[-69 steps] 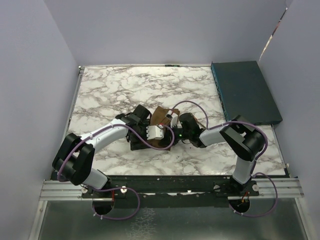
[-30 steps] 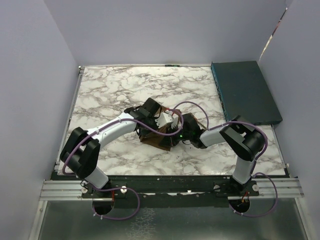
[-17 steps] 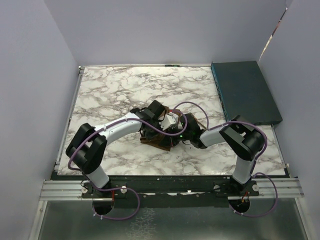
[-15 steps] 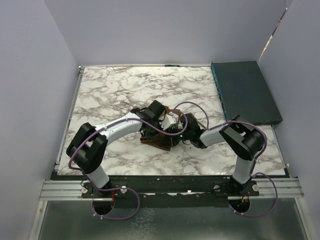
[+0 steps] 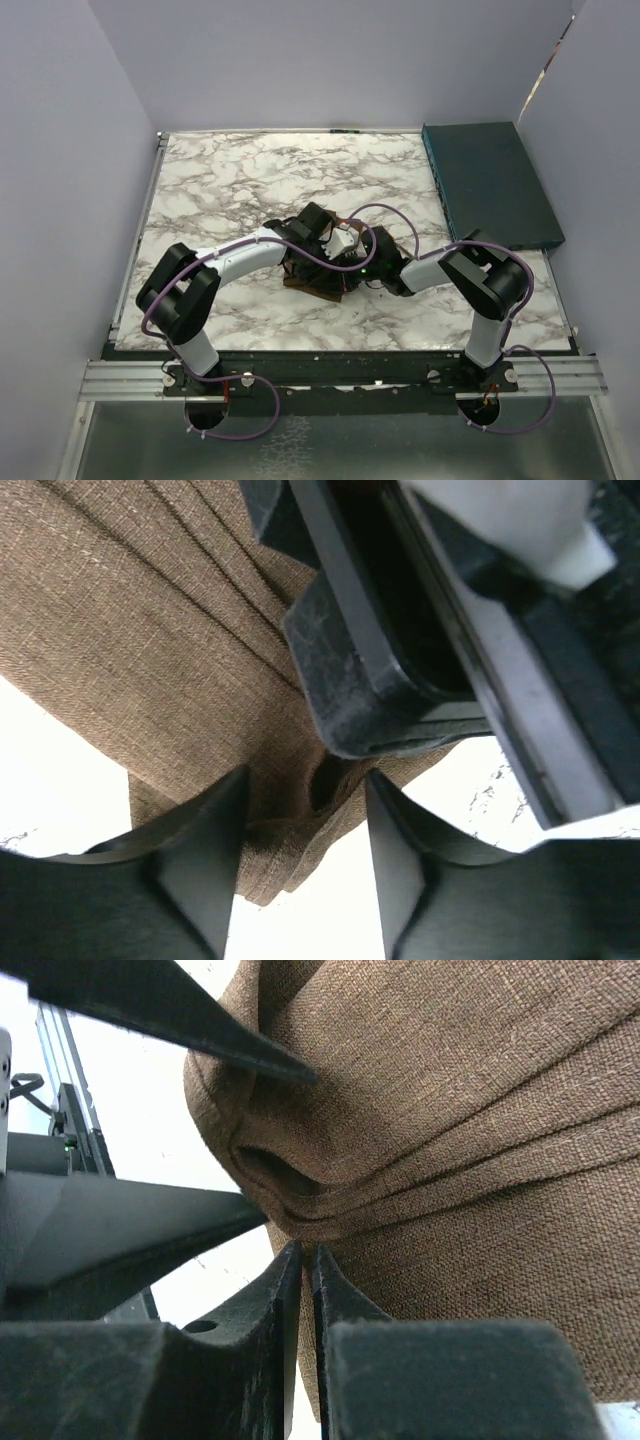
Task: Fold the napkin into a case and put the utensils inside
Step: Fold the napkin at the center of the board.
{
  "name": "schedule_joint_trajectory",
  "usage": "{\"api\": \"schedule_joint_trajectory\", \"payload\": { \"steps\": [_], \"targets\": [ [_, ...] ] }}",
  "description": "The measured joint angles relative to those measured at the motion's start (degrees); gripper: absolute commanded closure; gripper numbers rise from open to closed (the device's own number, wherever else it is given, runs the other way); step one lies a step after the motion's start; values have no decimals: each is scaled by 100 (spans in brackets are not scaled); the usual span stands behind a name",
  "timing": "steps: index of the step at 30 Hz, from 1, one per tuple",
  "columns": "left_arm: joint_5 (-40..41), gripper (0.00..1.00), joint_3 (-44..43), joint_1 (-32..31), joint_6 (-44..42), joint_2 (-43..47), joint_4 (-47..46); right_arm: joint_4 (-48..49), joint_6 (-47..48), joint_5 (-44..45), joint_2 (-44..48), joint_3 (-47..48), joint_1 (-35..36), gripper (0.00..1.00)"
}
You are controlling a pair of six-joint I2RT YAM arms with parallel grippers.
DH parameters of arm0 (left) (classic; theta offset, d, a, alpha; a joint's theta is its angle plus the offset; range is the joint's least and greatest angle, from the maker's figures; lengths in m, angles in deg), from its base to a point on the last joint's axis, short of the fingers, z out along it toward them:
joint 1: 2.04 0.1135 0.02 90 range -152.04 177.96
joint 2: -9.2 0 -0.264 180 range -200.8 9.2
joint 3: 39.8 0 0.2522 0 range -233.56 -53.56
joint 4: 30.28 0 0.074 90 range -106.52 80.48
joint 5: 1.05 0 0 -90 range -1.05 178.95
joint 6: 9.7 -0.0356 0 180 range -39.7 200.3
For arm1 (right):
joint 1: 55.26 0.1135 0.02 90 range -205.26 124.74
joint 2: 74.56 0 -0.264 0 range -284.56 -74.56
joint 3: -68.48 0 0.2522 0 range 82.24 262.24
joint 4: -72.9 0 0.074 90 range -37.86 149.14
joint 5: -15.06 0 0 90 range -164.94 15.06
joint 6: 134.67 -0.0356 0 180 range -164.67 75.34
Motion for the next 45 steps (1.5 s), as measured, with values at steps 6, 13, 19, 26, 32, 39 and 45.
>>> {"api": "schedule_joint_trajectory", "payload": {
  "steps": [6,13,19,26,32,39,45],
  "targets": [
    [-398,1,37,2,229,59,85,13,72,-22,2,-2,0,84],
    [-1003,1,238,-31,221,109,459,81,175,-76,83,-98,11,83],
    [-1158,1,131,-17,105,245,793,-22,201,-96,450,-208,11,84],
    [-942,1,-562,-13,-39,669,1410,24,269,-280,809,-120,-4,84],
    [-496,1,-973,-7,-103,1270,1510,-302,461,-380,1003,-109,-7,84],
    [267,1,-946,101,-96,1853,1333,-560,586,-422,964,697,-7,88],
    [782,1,-509,538,-90,1910,933,-686,728,-354,350,1414,92,93]
  ]
}}
